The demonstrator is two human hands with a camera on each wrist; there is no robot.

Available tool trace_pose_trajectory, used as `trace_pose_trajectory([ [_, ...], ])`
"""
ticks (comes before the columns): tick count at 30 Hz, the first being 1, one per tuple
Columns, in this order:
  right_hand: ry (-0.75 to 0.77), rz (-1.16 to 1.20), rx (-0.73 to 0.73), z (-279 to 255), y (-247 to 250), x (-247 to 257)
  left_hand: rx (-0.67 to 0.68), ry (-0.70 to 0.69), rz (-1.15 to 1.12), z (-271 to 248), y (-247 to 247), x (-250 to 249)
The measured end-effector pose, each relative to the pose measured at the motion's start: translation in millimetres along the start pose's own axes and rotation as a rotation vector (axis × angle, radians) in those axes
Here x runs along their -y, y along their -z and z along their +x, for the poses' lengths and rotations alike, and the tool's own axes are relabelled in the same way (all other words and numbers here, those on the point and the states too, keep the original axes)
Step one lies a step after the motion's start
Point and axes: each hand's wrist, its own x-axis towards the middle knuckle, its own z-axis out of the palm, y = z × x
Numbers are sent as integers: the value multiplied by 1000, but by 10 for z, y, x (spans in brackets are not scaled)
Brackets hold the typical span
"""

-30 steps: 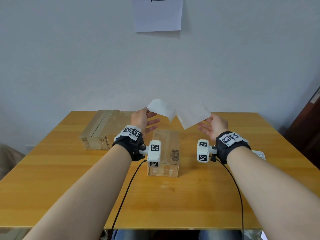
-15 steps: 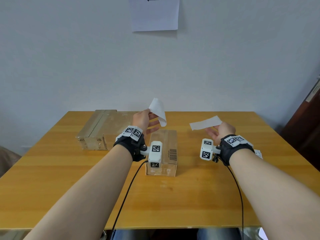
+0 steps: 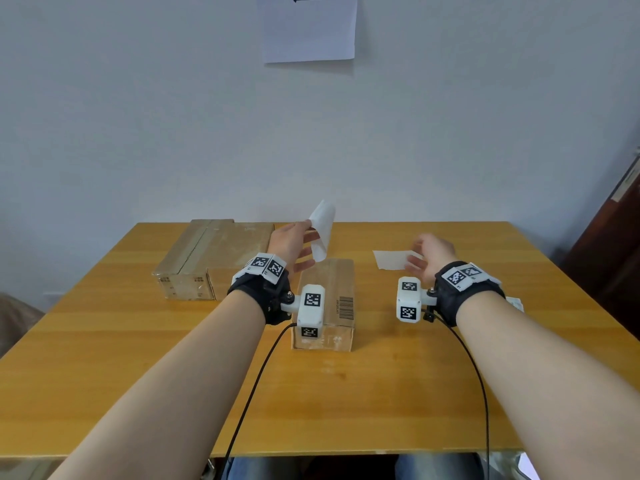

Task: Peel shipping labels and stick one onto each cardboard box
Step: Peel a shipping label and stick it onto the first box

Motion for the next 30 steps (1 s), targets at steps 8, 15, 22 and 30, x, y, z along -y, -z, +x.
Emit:
trace_pose_trajectory([
  [8,238,-337,531,-446,-548,187,33,-31,64,14,-25,35],
  [15,369,-570,646,-630,-750,230,32,-47,96,12,21,51],
  [22,559,-782,620,-686,-786,157,82,-88,208,-44,14,43],
  [30,701,-865,517,-654,-835,129,139,-38,212,-103,-21,7],
])
